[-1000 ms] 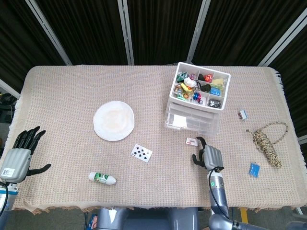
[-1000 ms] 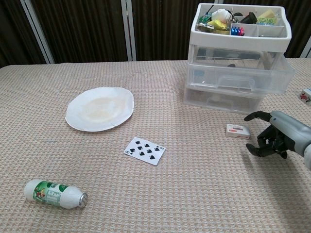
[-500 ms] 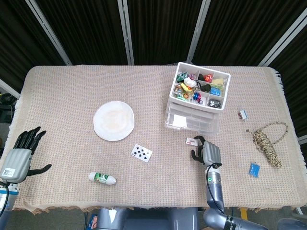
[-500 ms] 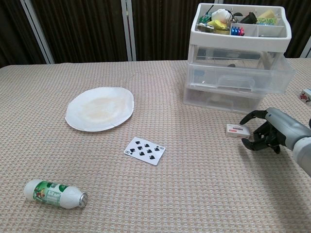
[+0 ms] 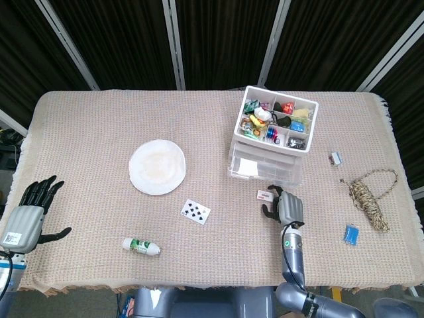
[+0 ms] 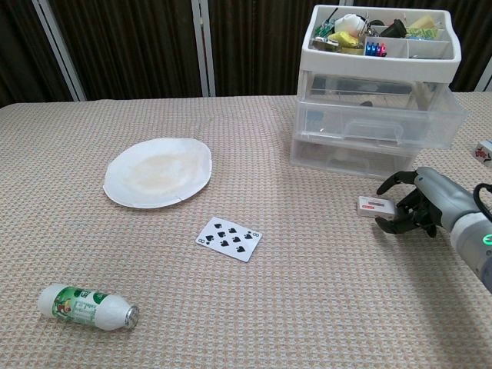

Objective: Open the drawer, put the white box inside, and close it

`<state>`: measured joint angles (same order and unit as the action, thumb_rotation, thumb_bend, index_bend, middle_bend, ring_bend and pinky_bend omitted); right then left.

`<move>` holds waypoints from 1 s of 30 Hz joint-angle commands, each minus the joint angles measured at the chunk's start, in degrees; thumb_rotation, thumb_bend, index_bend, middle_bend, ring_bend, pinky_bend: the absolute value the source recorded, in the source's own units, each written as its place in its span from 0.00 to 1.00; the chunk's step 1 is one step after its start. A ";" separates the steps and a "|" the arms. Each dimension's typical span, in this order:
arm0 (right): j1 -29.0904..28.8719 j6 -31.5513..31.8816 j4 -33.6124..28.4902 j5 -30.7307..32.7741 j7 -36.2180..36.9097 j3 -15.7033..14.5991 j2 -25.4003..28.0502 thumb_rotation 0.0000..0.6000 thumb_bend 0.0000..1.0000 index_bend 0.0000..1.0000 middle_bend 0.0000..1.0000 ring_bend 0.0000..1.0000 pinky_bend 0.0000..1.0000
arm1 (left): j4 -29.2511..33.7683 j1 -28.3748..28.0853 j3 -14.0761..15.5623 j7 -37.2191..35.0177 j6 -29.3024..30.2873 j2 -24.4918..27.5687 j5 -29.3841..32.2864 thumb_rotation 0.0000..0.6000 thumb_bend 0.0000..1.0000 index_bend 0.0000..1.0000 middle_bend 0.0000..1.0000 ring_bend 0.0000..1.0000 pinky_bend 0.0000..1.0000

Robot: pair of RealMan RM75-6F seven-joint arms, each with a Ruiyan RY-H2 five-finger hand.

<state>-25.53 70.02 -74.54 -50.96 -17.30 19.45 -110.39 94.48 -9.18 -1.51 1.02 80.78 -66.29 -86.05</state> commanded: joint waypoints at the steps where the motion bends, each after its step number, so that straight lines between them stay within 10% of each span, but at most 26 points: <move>1: -0.20 -0.13 0.99 0.08 0.18 0.21 -0.45 1.00 0.26 0.34 0.84 0.85 0.75 | 0.04 -0.01 -0.03 -0.04 -0.04 0.01 0.07 1.00 0.14 0.08 0.00 0.00 0.00; 17: 0.32 1.91 5.51 -3.29 3.82 -0.25 -2.83 1.00 0.26 0.62 0.84 0.85 0.75 | 0.23 -0.06 -0.10 -0.14 -0.22 0.03 0.30 1.00 0.13 0.08 0.00 0.00 0.00; 30: 6.07 7.84 -9.53 -9.72 2.46 -5.67 6.55 1.00 0.26 0.62 0.84 0.85 0.75 | 0.22 -0.01 0.05 -0.31 0.10 0.13 -0.31 1.00 0.13 0.08 0.00 0.00 0.00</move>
<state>-21.22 76.28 -80.39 -59.51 -13.89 15.16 -106.68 94.70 -9.19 -1.47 0.71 80.87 -66.17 -86.36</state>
